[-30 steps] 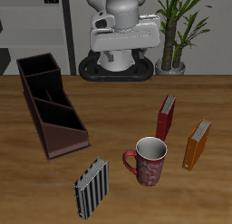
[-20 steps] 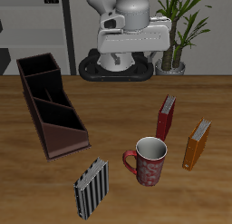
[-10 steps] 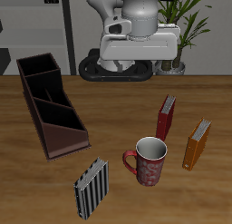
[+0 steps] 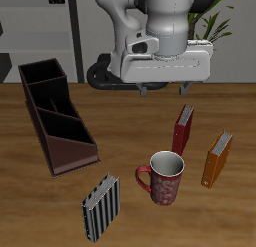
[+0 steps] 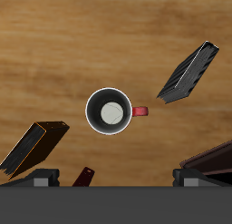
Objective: Place the red mug into the right desk caddy's left compartment
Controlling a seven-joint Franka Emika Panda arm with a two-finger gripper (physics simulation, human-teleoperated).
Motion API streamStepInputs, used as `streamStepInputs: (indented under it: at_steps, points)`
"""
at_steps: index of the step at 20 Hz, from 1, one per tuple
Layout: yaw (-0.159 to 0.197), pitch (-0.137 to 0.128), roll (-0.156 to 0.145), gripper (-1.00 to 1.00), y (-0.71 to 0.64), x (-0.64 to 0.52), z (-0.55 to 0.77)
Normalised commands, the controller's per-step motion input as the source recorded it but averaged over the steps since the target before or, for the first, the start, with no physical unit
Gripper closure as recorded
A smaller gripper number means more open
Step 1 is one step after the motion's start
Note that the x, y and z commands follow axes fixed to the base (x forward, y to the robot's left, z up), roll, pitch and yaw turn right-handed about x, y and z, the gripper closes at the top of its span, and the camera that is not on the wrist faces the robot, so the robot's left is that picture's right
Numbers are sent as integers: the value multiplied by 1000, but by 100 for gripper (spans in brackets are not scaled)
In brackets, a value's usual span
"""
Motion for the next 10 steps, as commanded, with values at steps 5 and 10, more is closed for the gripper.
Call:
streamStepInputs:
  at_steps: [5,10]
  points:
    - [19,-25,2,-100,225,189,-123]
    - [-5,6,21,-100,215,178,-197]
